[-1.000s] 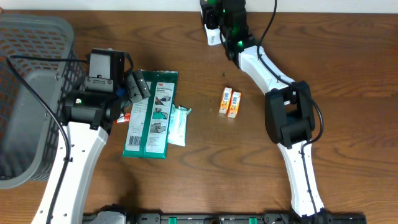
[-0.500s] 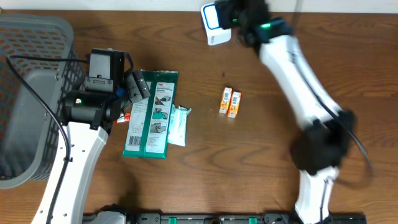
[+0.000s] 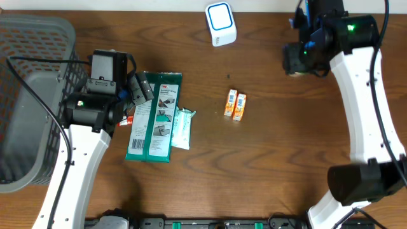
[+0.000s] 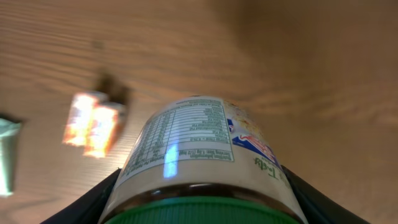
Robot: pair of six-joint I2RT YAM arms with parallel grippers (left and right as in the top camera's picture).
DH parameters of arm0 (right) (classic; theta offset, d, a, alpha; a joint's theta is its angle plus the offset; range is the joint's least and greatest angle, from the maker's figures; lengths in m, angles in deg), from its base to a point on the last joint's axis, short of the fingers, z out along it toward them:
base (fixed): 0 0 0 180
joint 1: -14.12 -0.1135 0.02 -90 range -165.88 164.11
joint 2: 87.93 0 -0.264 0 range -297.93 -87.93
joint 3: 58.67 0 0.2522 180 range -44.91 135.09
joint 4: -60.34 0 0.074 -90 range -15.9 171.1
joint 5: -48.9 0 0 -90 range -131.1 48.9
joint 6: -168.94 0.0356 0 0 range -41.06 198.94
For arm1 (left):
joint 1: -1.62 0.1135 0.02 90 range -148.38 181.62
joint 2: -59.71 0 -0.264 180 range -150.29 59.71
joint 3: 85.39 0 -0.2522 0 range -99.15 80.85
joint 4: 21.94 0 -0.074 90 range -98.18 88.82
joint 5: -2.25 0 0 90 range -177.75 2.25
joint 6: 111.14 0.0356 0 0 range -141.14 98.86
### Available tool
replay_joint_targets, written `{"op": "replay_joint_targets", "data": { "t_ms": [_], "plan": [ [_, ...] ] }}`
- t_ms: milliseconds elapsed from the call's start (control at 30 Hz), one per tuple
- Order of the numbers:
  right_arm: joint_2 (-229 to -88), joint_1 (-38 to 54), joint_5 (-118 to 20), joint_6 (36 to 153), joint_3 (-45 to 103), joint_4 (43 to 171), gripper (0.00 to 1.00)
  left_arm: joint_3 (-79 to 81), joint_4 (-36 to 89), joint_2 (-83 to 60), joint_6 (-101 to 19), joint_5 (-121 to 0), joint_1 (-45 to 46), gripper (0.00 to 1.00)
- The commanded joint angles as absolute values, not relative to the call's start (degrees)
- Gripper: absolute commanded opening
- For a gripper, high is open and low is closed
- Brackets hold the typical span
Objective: Scan the item barcode
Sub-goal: 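Carry the jar to the right side and set it on the table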
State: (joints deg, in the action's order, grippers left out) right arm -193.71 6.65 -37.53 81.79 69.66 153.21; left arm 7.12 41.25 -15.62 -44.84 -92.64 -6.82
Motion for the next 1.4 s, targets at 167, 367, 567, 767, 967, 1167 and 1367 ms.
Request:
{"op": "replay_joint_targets", "data": {
  "t_ms": [167,367,567,767,967,1167,1367],
  "plan": [
    [-193.25,22.26,-34.92,91.17,52.87,142.26,0.01,6.37,41.21,-15.51,-43.92,-93.38,-6.69,0.93],
    [-193.25,33.14,-35.62,93.71,38.84,128.2,0.01,6.37,41.21,-15.51,-43.92,-93.38,-6.69,0.93],
    [-193.25,37.8,-35.58,95.56,31.82,120.07,0.01,6.37,41.23,-15.51,-43.92,-93.38,-6.69,0.93],
    [-193.27,40.27,-35.6,98.67,25.86,113.28,0.03,6.37,41.23,-15.51,-43.92,-93.38,-6.69,0.93],
    [-193.25,40.49,-35.6,98.62,23.49,110.94,0.56,6.37,41.21,-15.51,-43.92,-93.38,-6.69,0.93],
    [-192.31,40.51,-35.6,98.69,24.98,113.08,0.99,6.37,41.21,-15.51,-43.92,-93.38,-6.69,0.93],
    [-187.87,40.49,-35.65,98.67,30.53,118.87,0.99,6.37,41.21,-15.51,-43.92,-93.38,-6.69,0.93]
  ]
}}
